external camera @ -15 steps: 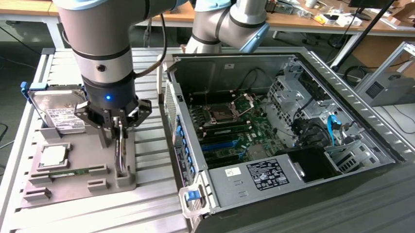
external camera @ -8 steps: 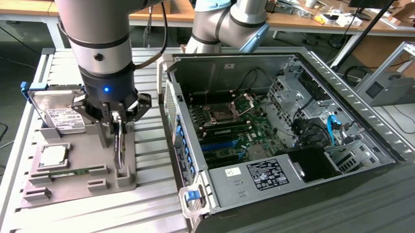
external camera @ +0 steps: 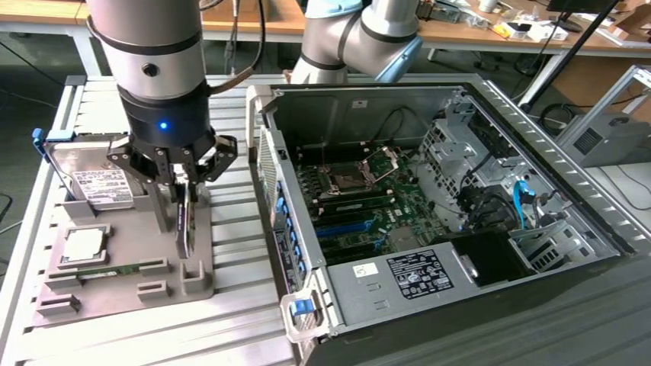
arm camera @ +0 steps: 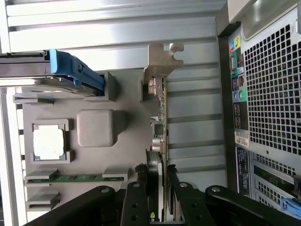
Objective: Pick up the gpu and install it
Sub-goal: 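Pick up the gpu and move the gpu toward the slot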
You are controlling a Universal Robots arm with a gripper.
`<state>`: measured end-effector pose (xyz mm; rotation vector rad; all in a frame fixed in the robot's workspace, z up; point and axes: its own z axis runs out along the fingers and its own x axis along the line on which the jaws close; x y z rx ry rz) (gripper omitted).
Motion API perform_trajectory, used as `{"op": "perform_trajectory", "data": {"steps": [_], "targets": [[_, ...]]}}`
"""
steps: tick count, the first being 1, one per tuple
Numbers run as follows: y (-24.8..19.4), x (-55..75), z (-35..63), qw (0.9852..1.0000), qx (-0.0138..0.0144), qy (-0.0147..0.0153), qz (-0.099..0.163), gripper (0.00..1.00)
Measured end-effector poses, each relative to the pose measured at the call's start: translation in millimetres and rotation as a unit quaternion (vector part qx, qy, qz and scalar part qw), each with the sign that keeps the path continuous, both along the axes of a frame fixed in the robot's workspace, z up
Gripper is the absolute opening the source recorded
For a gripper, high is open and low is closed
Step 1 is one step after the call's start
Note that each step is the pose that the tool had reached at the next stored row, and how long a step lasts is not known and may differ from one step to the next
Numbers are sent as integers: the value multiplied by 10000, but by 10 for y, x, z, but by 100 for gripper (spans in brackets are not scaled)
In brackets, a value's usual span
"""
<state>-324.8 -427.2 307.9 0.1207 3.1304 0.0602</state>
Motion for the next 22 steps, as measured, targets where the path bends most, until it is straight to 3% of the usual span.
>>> {"op": "perform_trajectory", "data": {"steps": [22], "targets": [[0, 0, 524, 10000, 0, 0, 0, 27]]}}
